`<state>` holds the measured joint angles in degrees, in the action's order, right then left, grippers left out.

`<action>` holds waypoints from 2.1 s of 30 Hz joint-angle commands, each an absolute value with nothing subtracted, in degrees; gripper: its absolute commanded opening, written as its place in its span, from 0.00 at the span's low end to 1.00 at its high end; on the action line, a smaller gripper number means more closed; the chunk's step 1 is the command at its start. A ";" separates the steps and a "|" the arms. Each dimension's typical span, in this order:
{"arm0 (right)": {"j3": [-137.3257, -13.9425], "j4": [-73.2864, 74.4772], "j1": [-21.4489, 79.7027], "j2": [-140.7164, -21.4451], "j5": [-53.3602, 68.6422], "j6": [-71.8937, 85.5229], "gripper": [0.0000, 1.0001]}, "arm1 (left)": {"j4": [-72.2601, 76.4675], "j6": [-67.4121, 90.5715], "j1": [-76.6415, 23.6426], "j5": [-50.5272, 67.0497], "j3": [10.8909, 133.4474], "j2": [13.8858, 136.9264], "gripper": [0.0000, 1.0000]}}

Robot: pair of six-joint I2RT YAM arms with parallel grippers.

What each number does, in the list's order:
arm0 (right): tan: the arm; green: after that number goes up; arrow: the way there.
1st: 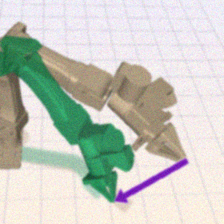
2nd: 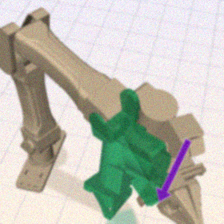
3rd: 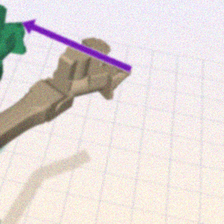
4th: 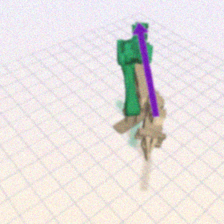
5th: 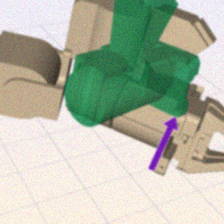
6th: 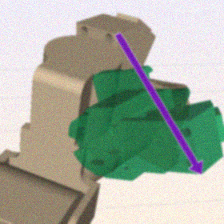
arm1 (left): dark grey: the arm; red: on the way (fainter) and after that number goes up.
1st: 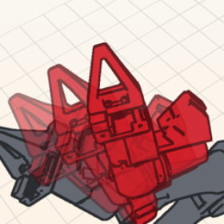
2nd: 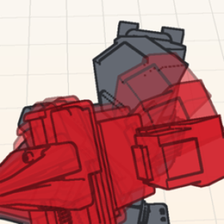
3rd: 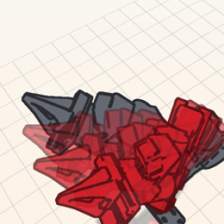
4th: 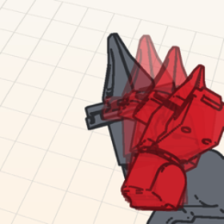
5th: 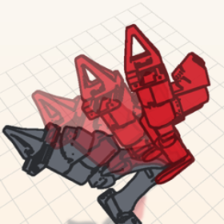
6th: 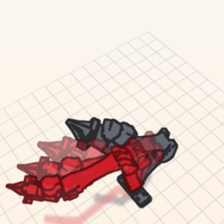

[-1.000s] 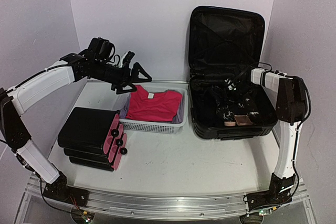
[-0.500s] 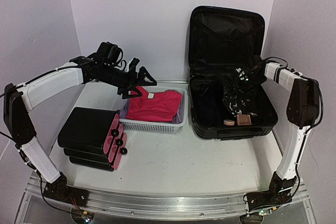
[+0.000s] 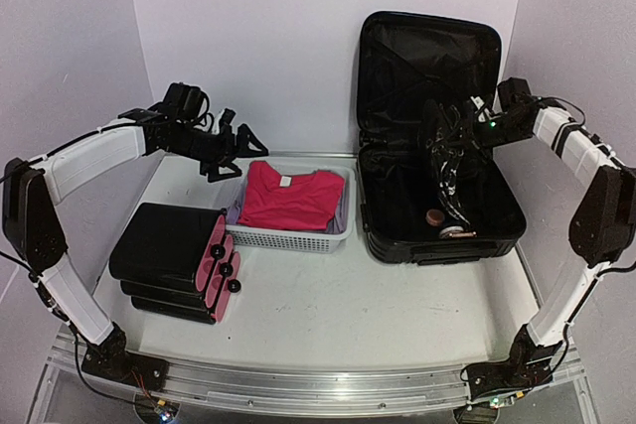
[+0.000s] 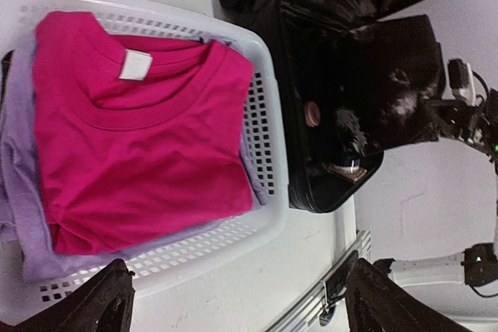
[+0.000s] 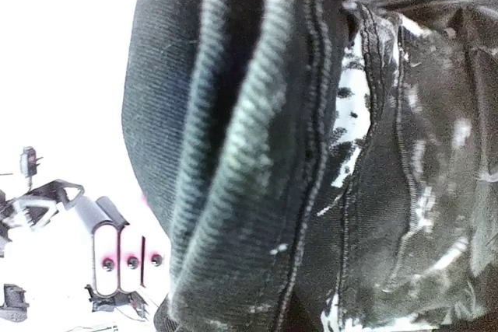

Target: Open, take out, and arrange the luggage

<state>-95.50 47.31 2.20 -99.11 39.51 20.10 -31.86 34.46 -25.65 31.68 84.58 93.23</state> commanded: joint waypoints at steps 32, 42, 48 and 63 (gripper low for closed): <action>-114.79 37.92 22.81 -100.52 32.23 25.46 0.00 | -44.37 15.91 -14.29 25.39 92.60 103.57 0.89; -119.08 45.88 36.01 -105.89 12.01 22.66 0.00 | -43.30 15.21 -14.29 25.11 89.10 104.32 0.86; -122.29 45.54 41.73 -110.95 6.70 26.53 0.00 | -39.01 17.37 -14.18 27.92 84.44 103.14 0.85; -128.34 37.22 47.85 -122.34 3.42 36.94 0.00 | -36.88 17.97 -9.24 27.57 81.17 100.86 0.79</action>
<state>-123.39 48.21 47.27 -121.80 3.33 33.28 -37.45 17.96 -12.34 27.38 80.93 102.32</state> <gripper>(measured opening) 0.158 0.805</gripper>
